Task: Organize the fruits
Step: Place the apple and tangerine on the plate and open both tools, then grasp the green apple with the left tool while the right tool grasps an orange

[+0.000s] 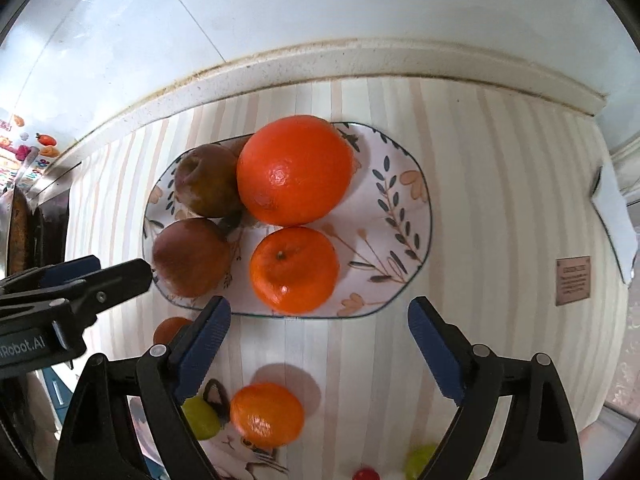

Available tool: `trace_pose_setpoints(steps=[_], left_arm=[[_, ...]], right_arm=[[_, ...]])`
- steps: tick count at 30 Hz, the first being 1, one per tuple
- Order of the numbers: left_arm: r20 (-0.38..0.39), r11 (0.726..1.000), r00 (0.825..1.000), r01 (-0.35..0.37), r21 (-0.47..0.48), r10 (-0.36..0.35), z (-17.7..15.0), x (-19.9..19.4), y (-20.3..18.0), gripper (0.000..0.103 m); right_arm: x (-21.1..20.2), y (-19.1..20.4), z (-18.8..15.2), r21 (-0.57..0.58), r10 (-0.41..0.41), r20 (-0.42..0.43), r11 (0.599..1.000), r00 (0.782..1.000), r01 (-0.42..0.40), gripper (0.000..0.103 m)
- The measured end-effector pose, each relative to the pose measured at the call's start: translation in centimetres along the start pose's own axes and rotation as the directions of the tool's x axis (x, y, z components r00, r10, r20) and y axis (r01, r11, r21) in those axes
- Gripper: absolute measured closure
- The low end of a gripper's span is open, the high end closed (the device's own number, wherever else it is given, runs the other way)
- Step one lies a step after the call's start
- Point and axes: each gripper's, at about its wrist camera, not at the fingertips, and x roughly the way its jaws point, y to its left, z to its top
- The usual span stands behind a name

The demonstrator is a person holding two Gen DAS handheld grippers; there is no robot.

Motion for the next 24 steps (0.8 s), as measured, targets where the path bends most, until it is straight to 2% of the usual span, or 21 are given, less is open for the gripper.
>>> trace_pose_setpoints(steps=[7,14,24], left_arm=[[0.097,0.999,0.995,-0.033,0.013,0.032,-2.9,-3.0,0.1,0.018],[0.2,0.998,0.978,-0.061,0.02,0.056,-5.9,-6.6,0.4,0.018],[0.266,0.998,0.963,-0.058,0.015,0.052,-10.2,-9.8,1.0,0.018]], right_arm=[[-3.5,0.8,-2.3,-0.018,-0.021,0.069,1.0,0.997,0.022,0.009],[-7.4,1.4,-4.9,-0.029,-0.038,0.156,0.999,0.987,0.043,0.009],[-11.7,2.0,-8.5,-0.028,-0.002,0.239,1.0,0.971,0.009,0.009]])
